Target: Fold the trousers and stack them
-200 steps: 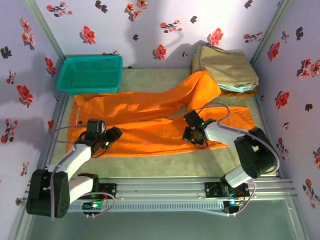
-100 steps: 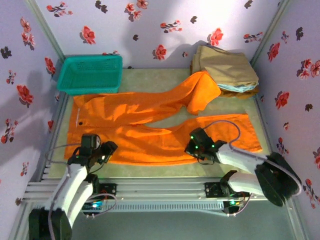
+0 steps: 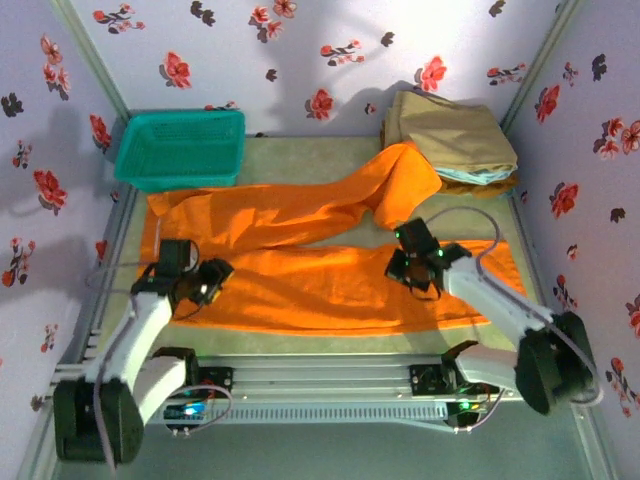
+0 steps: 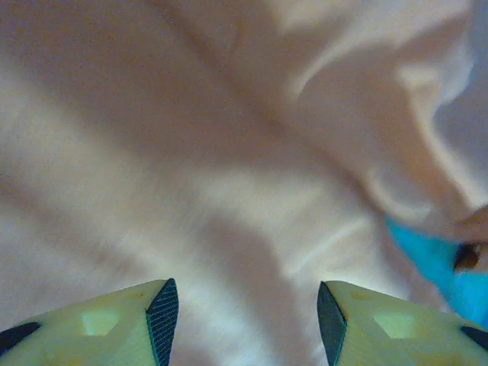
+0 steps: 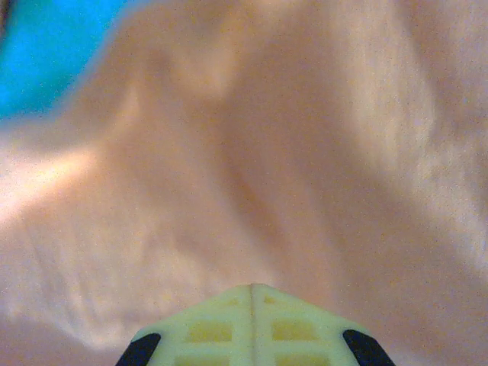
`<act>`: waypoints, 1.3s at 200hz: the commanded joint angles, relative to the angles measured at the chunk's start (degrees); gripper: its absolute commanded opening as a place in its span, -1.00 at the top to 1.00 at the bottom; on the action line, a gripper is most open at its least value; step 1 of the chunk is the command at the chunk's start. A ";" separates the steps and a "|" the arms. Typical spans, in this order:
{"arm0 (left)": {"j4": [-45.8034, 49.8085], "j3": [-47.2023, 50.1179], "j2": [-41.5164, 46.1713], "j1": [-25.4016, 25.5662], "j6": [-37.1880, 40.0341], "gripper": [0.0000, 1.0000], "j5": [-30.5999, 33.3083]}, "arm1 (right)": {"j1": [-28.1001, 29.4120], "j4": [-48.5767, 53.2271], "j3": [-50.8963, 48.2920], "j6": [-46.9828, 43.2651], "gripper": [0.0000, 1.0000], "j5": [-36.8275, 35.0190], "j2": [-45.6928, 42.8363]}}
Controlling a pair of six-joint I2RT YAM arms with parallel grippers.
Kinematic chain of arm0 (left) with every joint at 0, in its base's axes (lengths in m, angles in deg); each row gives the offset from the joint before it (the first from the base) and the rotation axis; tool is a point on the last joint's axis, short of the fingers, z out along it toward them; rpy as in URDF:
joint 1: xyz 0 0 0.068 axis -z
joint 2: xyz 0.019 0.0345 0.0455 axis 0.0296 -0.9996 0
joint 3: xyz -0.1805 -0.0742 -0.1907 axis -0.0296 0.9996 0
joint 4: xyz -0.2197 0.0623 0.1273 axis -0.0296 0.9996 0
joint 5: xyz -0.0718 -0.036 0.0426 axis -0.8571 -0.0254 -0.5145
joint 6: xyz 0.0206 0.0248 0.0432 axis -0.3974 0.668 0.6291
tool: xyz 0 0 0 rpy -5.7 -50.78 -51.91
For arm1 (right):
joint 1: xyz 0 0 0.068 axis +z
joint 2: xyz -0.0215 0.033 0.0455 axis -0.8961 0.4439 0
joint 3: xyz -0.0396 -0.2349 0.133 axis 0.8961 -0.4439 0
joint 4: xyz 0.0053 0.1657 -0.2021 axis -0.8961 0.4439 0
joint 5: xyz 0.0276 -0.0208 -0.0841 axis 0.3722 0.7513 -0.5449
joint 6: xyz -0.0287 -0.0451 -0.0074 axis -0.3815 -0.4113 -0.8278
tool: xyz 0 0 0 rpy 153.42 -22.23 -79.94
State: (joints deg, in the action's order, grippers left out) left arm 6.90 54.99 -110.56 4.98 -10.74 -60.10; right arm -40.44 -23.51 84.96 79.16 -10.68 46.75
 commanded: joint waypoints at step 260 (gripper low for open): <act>-16.78 9.50 -2.83 -23.96 -3.91 -0.23 -7.22 | -2.83 -13.80 9.43 2.34 -0.12 15.05 22.41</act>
State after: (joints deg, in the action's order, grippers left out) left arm -13.32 63.21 -116.97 -21.92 -15.74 -66.90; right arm -44.12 -34.30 92.63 80.54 1.86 66.24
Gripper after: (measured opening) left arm 0.611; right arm 0.610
